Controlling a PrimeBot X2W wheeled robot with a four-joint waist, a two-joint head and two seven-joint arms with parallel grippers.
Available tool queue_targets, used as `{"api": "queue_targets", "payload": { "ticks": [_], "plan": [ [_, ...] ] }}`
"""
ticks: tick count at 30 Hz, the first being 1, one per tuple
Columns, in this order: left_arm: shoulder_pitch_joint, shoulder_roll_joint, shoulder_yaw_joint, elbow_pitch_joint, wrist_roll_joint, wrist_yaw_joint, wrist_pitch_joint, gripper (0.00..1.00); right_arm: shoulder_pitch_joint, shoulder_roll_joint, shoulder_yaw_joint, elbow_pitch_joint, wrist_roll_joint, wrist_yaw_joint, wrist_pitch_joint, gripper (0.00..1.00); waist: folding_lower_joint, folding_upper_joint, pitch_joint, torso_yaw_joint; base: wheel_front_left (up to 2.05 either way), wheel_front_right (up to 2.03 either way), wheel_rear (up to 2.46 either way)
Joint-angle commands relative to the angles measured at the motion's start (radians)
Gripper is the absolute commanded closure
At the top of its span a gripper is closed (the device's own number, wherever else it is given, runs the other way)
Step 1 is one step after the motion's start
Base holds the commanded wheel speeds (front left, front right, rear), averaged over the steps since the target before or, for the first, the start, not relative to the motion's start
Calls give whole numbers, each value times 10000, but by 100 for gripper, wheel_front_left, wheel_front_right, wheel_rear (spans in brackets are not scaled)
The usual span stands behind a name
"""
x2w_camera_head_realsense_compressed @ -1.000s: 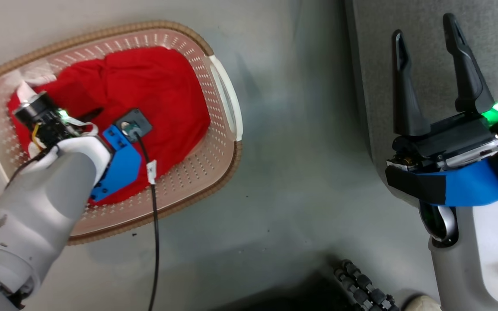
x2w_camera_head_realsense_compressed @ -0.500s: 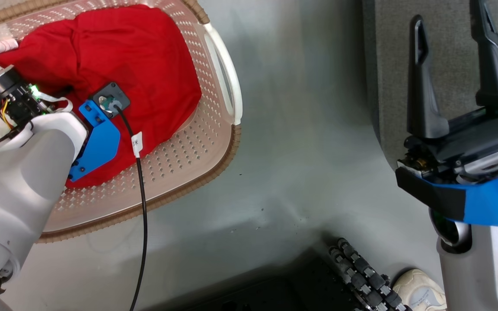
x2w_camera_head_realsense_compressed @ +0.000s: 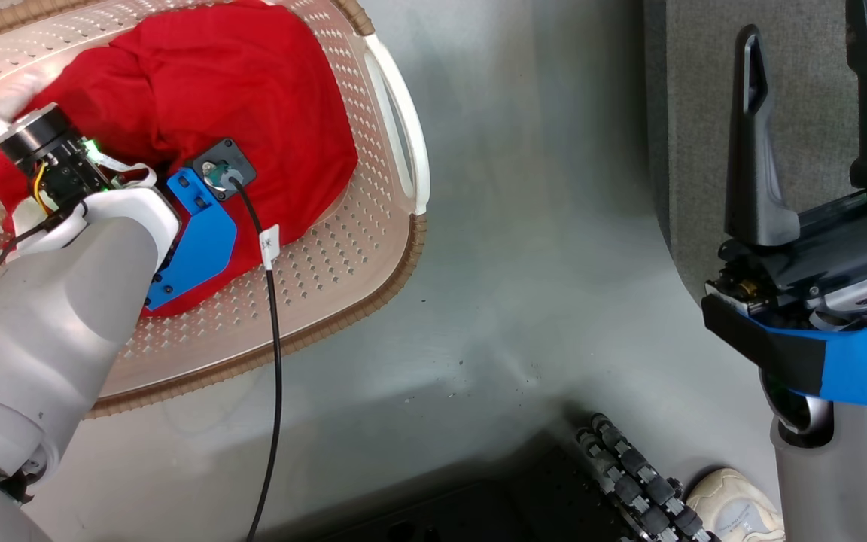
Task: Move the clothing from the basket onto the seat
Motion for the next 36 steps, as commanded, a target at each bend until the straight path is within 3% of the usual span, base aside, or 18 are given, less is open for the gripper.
{"api": "queue_targets", "payload": {
  "ticks": [1,16,29,36],
  "plan": [
    [41,149,-35,227,45,138,105,100,-36,27,-12,-11,-75,1,-9,0,3,-1,-21,16,0,0,0],
    [91,-634,-29,-80,-655,89,-1348,100,-388,27,-155,466,-267,1,-9,0,3,-1,-1067,660,0,0,0],
    [445,-1575,215,33,-1653,89,-3575,100,12,-172,-529,1270,-406,1,-9,0,3,-1,-3155,1578,0,0,0],
    [767,-1982,403,-198,-2102,89,-4267,100,429,-345,-645,1688,-389,1,-9,0,3,-1,-4509,2054,0,0,0]
  ]
}}
